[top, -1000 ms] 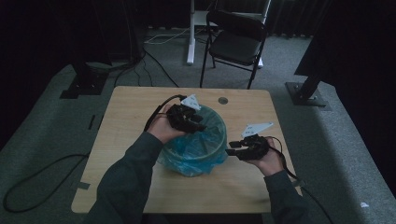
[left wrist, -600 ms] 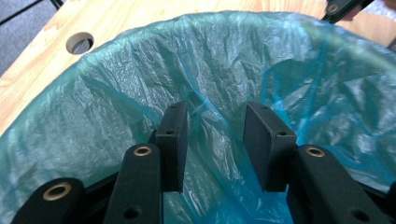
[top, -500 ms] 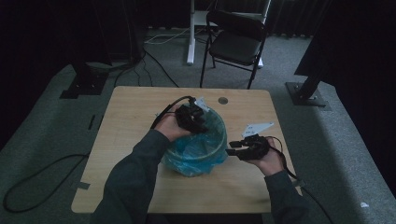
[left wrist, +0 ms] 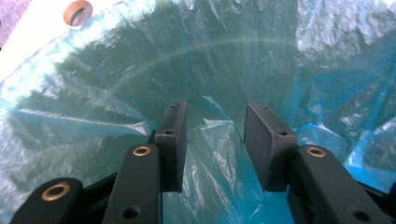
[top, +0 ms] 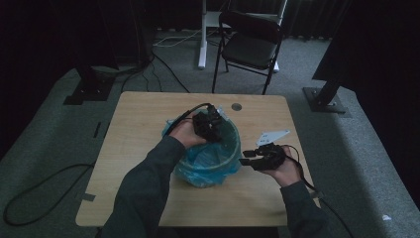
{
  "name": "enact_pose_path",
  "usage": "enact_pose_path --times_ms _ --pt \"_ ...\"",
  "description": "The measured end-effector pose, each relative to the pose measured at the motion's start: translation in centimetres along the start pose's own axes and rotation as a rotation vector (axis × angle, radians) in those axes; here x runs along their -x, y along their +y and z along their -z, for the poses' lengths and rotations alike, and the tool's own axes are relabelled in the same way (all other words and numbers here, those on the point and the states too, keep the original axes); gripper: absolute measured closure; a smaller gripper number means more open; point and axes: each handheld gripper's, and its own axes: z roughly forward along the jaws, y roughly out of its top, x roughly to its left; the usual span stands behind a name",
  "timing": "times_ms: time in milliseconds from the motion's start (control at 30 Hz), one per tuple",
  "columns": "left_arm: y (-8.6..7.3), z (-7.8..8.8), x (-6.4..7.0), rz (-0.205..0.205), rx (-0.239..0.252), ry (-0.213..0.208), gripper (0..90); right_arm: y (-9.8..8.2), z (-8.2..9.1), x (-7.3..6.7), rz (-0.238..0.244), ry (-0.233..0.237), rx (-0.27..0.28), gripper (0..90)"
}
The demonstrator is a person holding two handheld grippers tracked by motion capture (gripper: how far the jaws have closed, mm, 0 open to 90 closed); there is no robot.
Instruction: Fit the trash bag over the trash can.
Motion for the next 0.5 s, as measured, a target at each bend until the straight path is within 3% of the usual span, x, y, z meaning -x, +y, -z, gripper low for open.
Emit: enact_pose_path --times_ms 233,500 --pt "0.37 -0.87 0.04 -0.012 -0.046 0.012 58.9 -0.01 0.07 -0.01 -0.001 0.0 0.001 60.7" --pt "0.51 -0.89 0.2 -0.02 -0.04 0.034 57.7 -0.03 0.0 -0.01 0.001 0.001 -0.001 60.6"
